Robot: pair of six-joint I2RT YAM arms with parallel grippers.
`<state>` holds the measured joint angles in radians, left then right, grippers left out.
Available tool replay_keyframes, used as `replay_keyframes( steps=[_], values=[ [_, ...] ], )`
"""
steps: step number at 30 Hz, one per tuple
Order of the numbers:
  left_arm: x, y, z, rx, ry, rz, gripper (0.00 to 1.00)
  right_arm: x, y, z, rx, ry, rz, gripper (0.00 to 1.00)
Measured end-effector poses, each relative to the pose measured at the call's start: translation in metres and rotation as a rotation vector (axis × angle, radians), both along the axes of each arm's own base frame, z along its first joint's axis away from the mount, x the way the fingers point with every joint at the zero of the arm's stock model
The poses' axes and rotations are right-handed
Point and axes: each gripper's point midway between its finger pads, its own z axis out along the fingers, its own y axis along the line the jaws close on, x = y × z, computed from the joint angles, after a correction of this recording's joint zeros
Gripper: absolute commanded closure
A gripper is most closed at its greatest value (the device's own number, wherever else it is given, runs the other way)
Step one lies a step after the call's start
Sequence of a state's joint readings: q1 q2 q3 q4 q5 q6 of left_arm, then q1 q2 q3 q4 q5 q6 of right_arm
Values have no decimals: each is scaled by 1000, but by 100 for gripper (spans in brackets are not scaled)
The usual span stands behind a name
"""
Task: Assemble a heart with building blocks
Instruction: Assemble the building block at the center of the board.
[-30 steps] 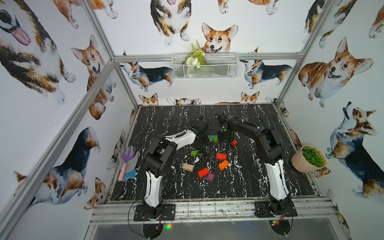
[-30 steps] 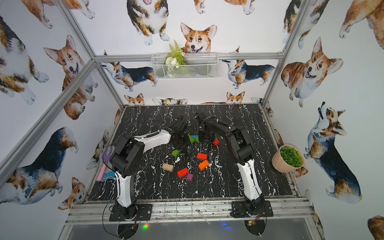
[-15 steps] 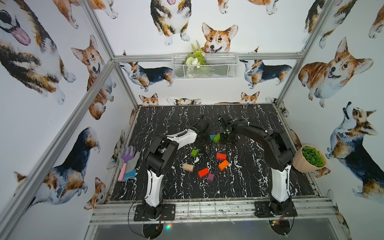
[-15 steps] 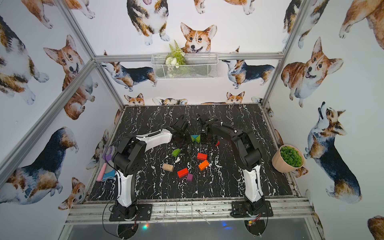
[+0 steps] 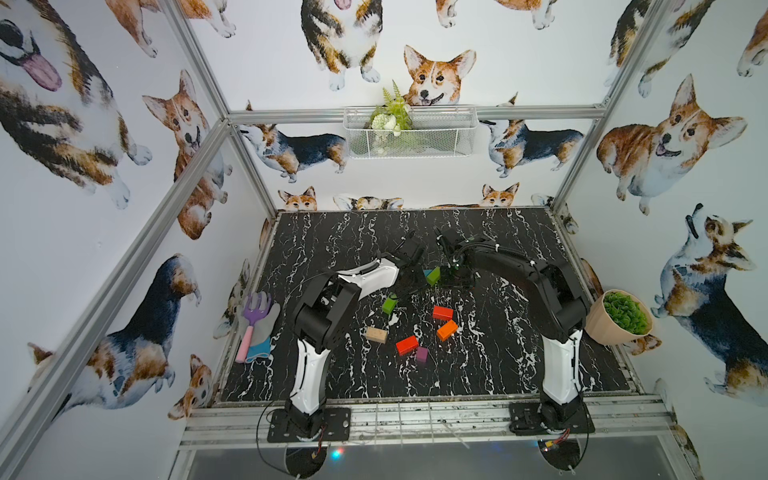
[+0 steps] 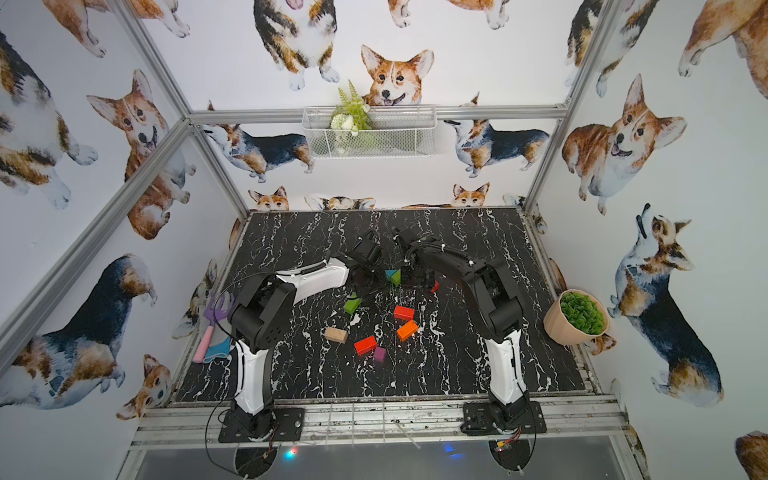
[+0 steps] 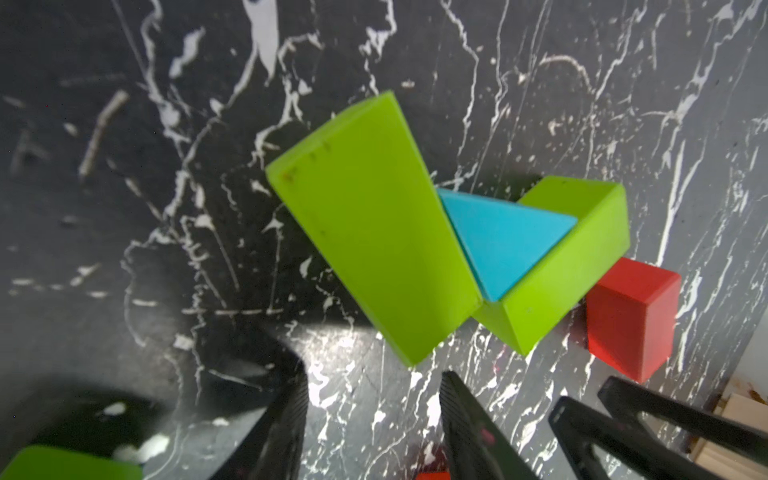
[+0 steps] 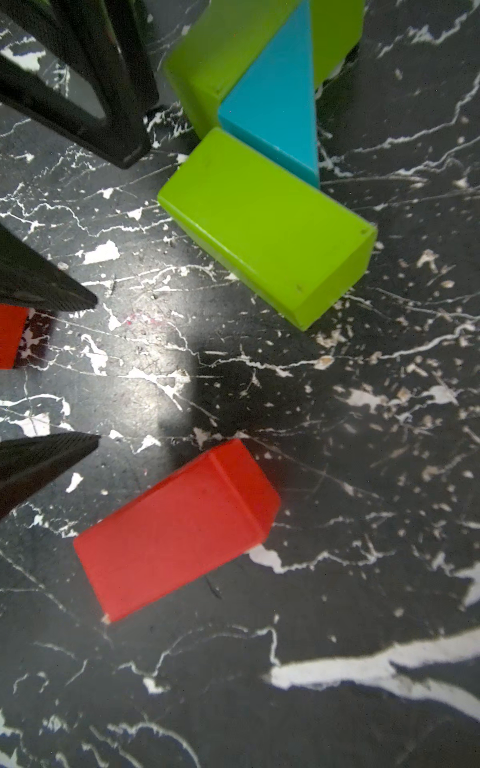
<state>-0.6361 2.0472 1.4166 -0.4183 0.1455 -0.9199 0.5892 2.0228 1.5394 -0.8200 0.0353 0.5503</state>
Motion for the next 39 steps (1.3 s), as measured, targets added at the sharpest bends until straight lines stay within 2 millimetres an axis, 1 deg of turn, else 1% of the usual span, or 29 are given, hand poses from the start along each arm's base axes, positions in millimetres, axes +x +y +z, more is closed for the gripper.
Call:
replay_keyframes(
  steps=[6, 23, 34, 36, 39],
  values=[
    [6, 10, 1, 27, -2, 25, 46, 0, 0, -1, -1, 3, 0, 48],
    [7, 14, -1, 57, -9, 25, 45, 1, 0, 1, -1, -4, -1, 48],
    [12, 16, 1, 77, -28, 22, 45, -2, -3, -1, -9, 2, -1, 48],
    [12, 17, 1, 82, -28, 24, 45, -2, -3, -1, -9, 2, -1, 46],
    [12, 18, 1, 87, -28, 21, 45, -2, -2, -1, -8, 1, 0, 42]
  ],
)
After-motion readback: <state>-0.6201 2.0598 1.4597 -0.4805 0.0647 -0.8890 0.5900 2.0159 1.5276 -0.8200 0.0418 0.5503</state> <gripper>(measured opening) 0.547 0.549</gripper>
